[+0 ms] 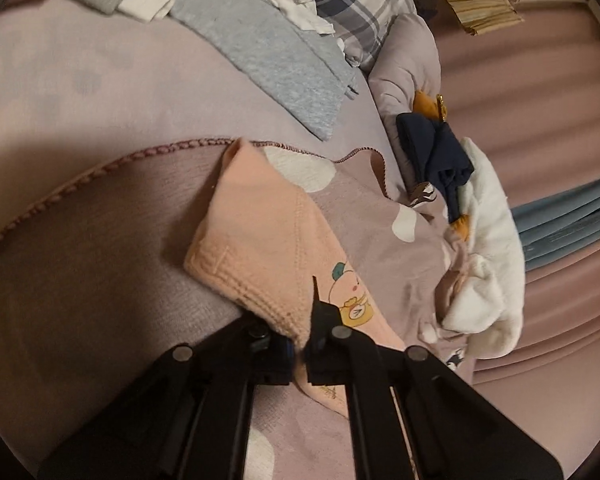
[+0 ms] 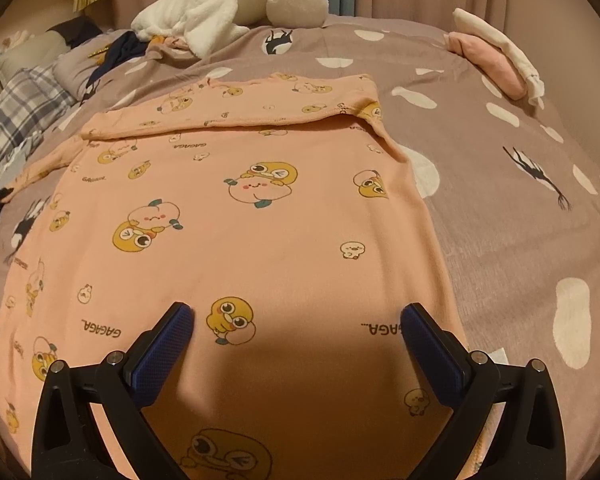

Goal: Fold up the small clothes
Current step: 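Lift and fold the held sleeve across the shirt body with the left tool, then open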

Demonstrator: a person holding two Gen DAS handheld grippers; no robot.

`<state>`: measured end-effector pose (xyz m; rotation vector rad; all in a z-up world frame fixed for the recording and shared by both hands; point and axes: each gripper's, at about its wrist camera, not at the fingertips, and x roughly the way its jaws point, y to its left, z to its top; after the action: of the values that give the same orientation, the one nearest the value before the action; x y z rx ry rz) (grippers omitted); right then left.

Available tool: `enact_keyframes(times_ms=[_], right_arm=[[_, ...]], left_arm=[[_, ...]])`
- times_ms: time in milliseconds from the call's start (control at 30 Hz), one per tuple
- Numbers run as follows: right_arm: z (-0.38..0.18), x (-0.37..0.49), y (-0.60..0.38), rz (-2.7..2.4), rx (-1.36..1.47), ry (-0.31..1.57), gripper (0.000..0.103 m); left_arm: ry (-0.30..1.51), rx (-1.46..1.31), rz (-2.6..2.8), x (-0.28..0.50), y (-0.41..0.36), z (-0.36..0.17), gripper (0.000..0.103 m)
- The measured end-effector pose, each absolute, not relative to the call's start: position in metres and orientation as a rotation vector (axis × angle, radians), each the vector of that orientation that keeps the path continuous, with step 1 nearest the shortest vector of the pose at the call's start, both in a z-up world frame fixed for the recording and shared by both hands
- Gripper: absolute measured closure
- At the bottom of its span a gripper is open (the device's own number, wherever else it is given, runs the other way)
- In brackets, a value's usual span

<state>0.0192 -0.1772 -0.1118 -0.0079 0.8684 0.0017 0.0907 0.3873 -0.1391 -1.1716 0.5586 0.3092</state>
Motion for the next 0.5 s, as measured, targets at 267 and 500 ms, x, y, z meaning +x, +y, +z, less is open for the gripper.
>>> enact_keyframes(times_ms=[267, 500], right_arm=[[-0.112, 0.019, -0.178, 0.003, -0.004, 0.860, 0.000], [-0.113, 0.018, -0.178, 0.003, -0.005, 0.856, 0.000]], left_arm=[[0.648, -1.006, 0.392, 0.095, 0.375, -0.118, 0.099], [0.564, -0.993, 0.322, 0.092, 0.355, -0.081, 0.099]])
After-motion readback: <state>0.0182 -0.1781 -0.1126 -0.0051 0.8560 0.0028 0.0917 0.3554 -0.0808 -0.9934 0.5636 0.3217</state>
